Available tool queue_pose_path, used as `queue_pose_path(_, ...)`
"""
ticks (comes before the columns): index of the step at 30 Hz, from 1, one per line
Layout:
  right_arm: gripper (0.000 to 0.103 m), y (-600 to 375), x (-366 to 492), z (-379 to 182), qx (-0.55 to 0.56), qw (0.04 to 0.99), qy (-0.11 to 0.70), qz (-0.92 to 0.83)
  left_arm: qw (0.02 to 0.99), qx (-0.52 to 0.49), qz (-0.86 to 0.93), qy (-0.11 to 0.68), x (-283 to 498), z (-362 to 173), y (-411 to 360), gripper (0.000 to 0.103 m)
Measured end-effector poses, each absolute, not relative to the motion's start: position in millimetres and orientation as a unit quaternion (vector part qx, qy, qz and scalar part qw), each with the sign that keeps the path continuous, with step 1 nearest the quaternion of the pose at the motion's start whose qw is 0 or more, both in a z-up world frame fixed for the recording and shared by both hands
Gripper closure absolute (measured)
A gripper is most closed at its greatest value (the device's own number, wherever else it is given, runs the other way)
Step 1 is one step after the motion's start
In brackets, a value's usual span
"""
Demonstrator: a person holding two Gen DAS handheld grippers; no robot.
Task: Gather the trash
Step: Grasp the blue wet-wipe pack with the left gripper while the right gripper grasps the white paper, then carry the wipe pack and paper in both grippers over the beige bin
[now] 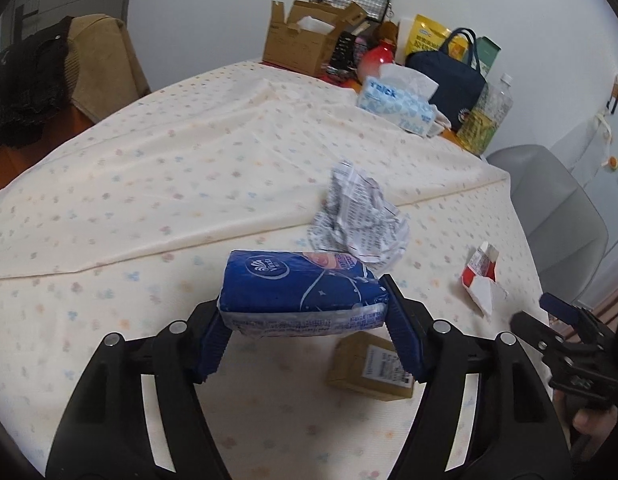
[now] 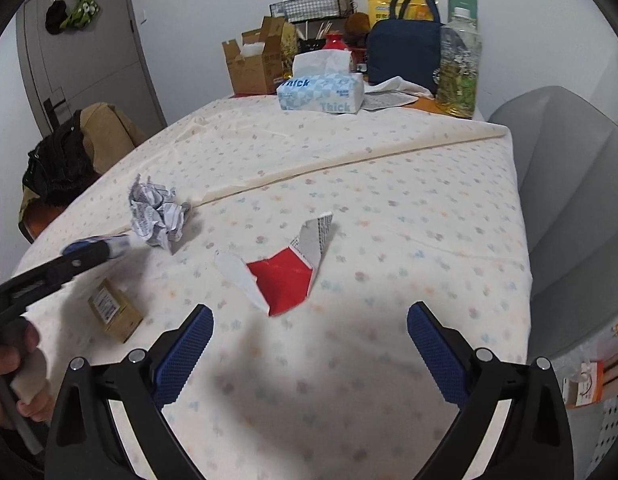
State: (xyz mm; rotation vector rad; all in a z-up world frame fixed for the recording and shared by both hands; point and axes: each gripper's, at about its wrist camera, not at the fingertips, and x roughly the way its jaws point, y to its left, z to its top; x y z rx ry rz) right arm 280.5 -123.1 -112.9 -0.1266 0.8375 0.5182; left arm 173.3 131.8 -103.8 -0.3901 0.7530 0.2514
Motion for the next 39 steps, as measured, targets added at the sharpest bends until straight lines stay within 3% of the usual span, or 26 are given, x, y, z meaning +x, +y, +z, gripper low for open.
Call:
queue_pose_path(15,0.009,-82,331,-139,-0.089,0.852,0.440,0.271,0.897,-0.214,0.156,0.353,142,-98,167,0.034)
queue_pose_path(17,0.017,-82,332,-137,-0.093,0.852,0.437,0.272,0.898,-0.213,0.155,0.352,141,-97,166,0.034)
queue_pose_path(19,0.041,-82,332,-135,-0.099,0.855,0.434,0.267,0.899,-0.214,0.152,0.349,139,-96,165,0.034)
queue_pose_path(23,0.075,-90,325,-127,-0.077,0.851,0.437,0.280,0.903,-0.213,0.143,0.345,136,-92,159,0.034)
queue_pose_path(39,0.076,-143,230,-74,-0.012,0.877,0.380,0.293,0.920,-0.200,0.101,0.323,121,-70,117,0.034)
